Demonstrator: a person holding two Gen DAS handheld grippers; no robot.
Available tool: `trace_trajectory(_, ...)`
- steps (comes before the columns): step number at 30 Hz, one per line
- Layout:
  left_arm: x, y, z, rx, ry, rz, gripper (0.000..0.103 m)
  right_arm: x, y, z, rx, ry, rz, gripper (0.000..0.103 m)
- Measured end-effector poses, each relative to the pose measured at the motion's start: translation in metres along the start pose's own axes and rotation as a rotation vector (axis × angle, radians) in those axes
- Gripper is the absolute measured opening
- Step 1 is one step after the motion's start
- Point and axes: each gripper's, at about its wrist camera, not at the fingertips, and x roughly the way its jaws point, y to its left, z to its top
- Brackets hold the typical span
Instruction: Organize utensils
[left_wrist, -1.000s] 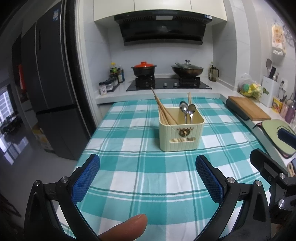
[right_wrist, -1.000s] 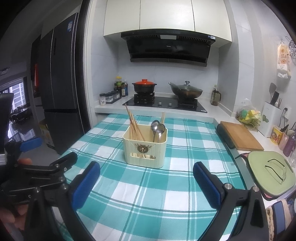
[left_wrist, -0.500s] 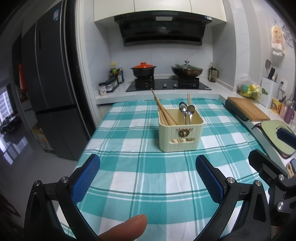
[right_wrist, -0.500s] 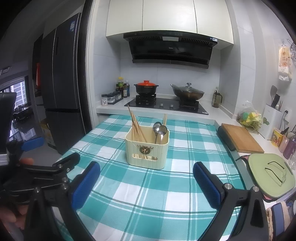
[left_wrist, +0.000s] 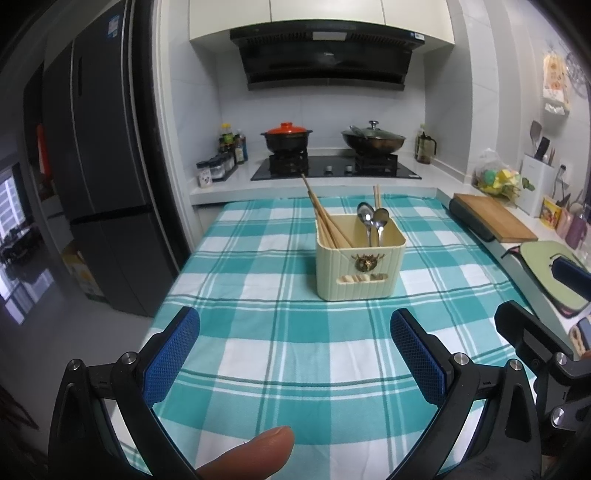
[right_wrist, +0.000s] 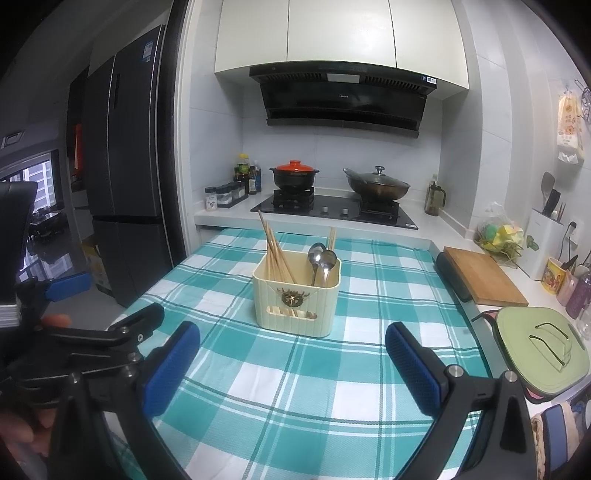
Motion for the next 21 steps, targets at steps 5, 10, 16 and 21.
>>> trace_trajectory(5,0.0015,-0.0006,-0.0005,-0.002,0.002,0.003,0.103,-0.0010,0.0005,0.0000,0.000,0.001,0.000,0.102)
trace_trajectory(10,0.0029,-0.0017,-0.0007,0.004,0.005,0.001,0.103,-0.0007,-0.0002,-0.0001,-0.001,0.000,0.000,0.102)
trace_trajectory(16,0.0036,-0.0022,-0.0008,0.003,0.006,0.000,0.103,-0.0009,0.0004,0.0002,-0.001,0.000,-0.001,0.102)
trace_trajectory(21,0.0040,-0.0033,-0.0009,0.003,0.008,-0.005,0.103,-0.0009,0.0005,0.0000,-0.002,0.001,-0.001,0.102)
